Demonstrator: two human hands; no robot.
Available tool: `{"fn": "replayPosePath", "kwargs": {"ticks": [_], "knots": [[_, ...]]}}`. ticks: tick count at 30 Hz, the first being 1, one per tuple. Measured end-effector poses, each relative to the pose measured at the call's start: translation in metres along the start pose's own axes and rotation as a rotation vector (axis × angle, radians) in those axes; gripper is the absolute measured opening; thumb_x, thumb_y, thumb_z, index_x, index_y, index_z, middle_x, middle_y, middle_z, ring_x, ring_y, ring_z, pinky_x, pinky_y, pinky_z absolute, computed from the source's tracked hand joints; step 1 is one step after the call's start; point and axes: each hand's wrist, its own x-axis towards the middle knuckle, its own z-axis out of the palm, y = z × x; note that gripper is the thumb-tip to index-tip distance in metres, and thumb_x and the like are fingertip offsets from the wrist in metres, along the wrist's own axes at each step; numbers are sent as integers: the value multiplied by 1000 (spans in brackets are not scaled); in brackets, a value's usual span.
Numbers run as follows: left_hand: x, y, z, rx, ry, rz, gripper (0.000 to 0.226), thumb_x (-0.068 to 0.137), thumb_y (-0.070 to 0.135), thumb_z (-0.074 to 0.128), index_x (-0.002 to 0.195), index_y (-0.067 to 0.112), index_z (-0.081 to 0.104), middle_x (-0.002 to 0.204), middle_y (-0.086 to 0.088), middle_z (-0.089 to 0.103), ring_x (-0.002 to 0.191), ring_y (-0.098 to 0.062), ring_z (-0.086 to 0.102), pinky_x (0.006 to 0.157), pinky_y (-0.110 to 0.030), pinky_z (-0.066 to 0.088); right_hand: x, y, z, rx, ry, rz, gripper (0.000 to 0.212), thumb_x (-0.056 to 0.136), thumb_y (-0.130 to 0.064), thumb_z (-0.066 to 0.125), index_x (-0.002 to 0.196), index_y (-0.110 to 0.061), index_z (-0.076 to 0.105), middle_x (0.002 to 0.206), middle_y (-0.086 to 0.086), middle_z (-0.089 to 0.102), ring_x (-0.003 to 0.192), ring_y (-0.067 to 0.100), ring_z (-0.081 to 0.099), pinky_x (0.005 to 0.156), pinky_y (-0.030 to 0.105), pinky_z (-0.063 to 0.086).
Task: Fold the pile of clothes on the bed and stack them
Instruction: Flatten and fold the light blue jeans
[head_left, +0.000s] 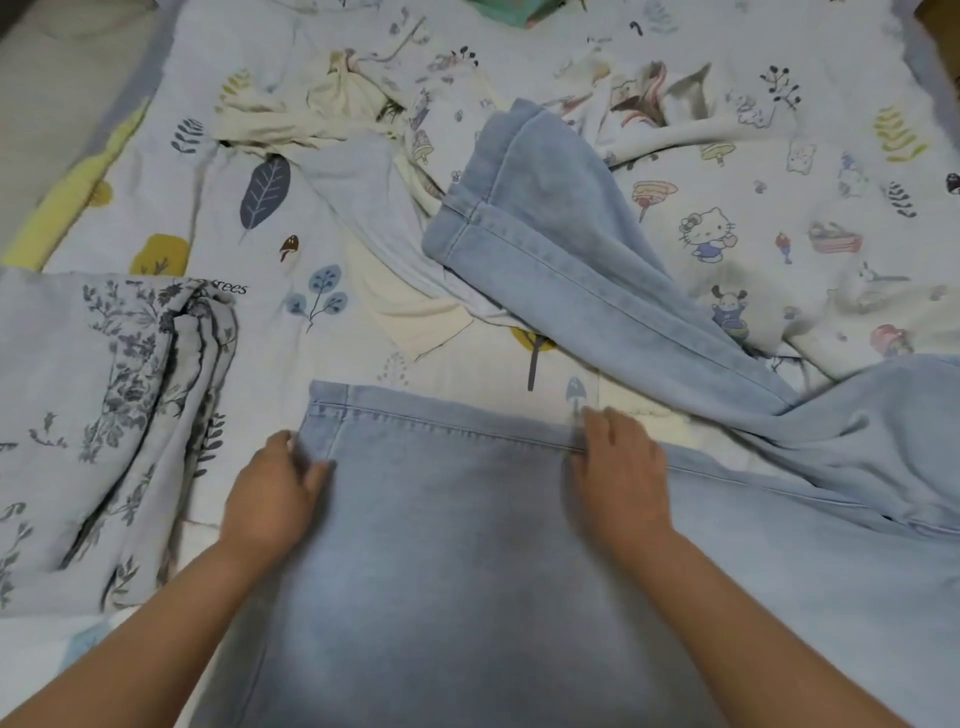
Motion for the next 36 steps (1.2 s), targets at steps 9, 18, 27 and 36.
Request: {"fn": "replayPosePath", "kwargs": {"ticks": [9,18,27,36], "knots": [[12,-18,6,31,115,-117,36,85,18,65,112,-4,54,104,-30,63,98,-48,57,78,-45,43,29,0,12,34,1,-94,7,86,-5,54,87,-6,61,89,12,60,84,30,55,67,35,37],[51,86,4,106,204,406,38,70,2,67,107,-4,61,106,-29,56,94,-48,54,79,-51,43,65,50,-41,33,400,106,43,67,-1,71,109,0,61,108,25,58,99,42,55,84,49,42],[56,232,34,146,96,921,60,66,-8,66,124,-1,55,133,-27,49,120,-41,50,93,-51,42,72,78,-75,-9,227,-64,9,79,-7,52,78,-6,61,76,14,60,73,33,59,64,39,37],[69,246,-24,235,-203,983,28,75,33,76,63,25,52,59,11,51,60,-12,49,57,-18,33,34,96,-124,99,313,-210,11,72,-3,70,80,-7,63,72,9,61,67,30,57,57,34,46]]}}
